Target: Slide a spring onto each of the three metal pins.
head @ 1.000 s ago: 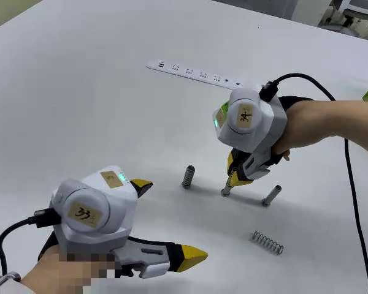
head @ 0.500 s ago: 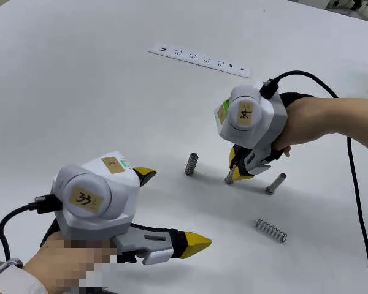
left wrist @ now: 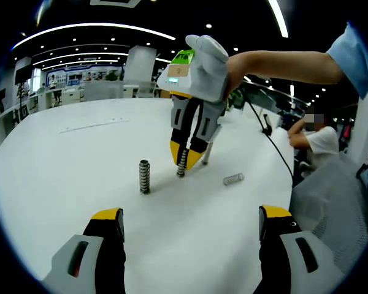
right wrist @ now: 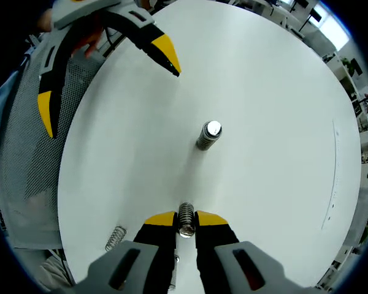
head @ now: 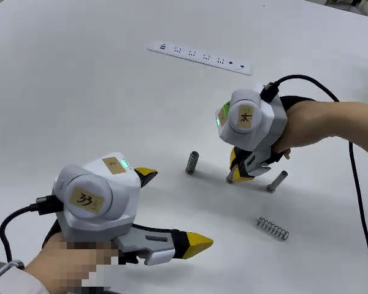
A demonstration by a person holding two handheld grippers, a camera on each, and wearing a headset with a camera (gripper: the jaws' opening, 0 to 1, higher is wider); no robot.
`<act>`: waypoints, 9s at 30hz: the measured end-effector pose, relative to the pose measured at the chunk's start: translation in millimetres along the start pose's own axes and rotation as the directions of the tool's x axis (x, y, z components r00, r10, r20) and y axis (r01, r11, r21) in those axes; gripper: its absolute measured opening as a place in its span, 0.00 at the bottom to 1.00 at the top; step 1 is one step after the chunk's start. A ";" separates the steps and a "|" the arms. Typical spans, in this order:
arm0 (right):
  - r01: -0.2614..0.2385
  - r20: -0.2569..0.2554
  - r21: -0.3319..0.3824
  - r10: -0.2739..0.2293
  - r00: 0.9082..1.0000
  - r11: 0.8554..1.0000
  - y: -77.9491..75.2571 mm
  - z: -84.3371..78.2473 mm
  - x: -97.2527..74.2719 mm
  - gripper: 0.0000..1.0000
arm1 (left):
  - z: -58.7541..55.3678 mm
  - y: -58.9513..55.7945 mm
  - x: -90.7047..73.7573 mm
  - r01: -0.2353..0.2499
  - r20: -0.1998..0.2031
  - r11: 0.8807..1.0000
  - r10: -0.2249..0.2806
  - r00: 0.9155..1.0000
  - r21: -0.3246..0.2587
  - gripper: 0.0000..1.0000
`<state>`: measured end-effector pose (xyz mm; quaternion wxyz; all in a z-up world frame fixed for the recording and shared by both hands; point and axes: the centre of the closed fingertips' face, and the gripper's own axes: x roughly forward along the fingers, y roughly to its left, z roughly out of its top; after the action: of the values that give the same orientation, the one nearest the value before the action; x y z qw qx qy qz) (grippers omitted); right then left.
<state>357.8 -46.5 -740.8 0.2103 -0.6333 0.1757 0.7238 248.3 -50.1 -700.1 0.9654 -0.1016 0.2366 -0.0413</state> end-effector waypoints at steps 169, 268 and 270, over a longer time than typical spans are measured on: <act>0.089 0.301 0.865 -0.654 0.694 0.493 171.7 -108.2 -70.8 0.90 | -8.7 -92.1 137.1 0.533 -0.534 0.705 -0.255 0.806 0.467 0.20; -0.169 0.626 0.664 -0.418 0.658 0.729 131.4 9.2 -77.7 0.27 | 13.1 -99.8 25.0 0.462 -0.218 0.843 -0.414 0.884 0.274 0.10; -0.176 0.633 0.656 -0.409 0.657 0.734 132.1 10.7 -77.2 0.24 | 12.9 -100.1 24.3 0.464 -0.216 0.843 -0.416 0.883 0.274 0.10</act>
<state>287.6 -159.5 -664.5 0.5250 -0.1715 0.2764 0.7865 272.7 -148.6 -678.1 0.9132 0.0068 0.2680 -0.3070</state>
